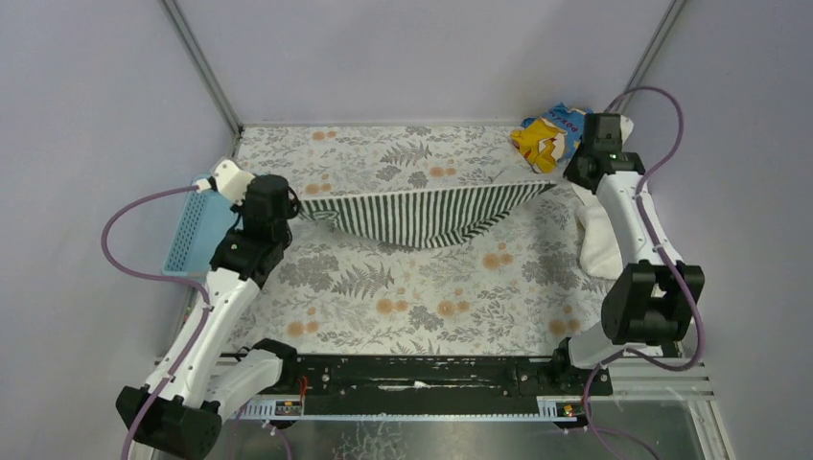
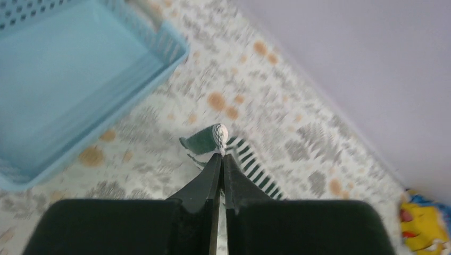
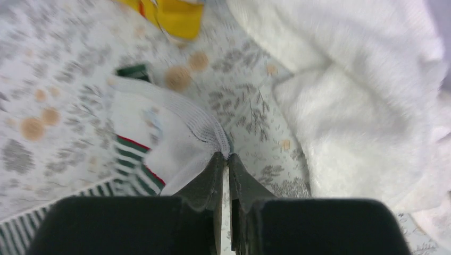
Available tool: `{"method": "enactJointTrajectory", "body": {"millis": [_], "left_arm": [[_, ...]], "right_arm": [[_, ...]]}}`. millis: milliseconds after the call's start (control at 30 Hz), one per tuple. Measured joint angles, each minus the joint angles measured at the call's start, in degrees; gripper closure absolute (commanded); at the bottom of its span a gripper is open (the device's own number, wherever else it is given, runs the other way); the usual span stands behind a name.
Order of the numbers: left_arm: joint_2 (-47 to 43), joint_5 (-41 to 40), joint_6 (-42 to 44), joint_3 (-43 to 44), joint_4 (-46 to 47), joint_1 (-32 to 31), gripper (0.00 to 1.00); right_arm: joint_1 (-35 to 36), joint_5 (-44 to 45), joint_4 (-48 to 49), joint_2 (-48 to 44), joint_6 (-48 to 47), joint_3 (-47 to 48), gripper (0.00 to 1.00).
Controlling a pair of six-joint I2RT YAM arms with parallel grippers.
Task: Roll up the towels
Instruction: Flatten out the towel at the center of the board.
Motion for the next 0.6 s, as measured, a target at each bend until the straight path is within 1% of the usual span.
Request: {"method": "enactJointTrajectory", "body": {"millis": [67, 200, 300, 433, 600], "left_arm": [[1.3, 0.5, 1.5, 3.9, 1.5, 1.3, 1.00], [2.0, 1.0, 4.9, 11.0, 4.2, 1.9, 1.00], [1.1, 1.0, 7.3, 15.2, 5.3, 1.8, 1.00], [-2.6, 1.3, 9.6, 17.7, 5.5, 1.8, 1.00], [-9.6, 2.8, 10.4, 19.2, 4.4, 1.8, 1.00]], "right_arm": [[0.0, 0.6, -1.3, -1.4, -0.8, 4.0, 1.00], [0.0, 2.2, -3.5, -4.5, -2.1, 12.0, 1.00], [0.1, 2.8, -4.6, -8.0, -3.1, 15.4, 1.00], [0.1, 3.0, -5.6, -15.2, -4.2, 16.5, 0.98], [0.2, 2.6, -7.4, -23.9, -4.6, 16.1, 0.98]]}}
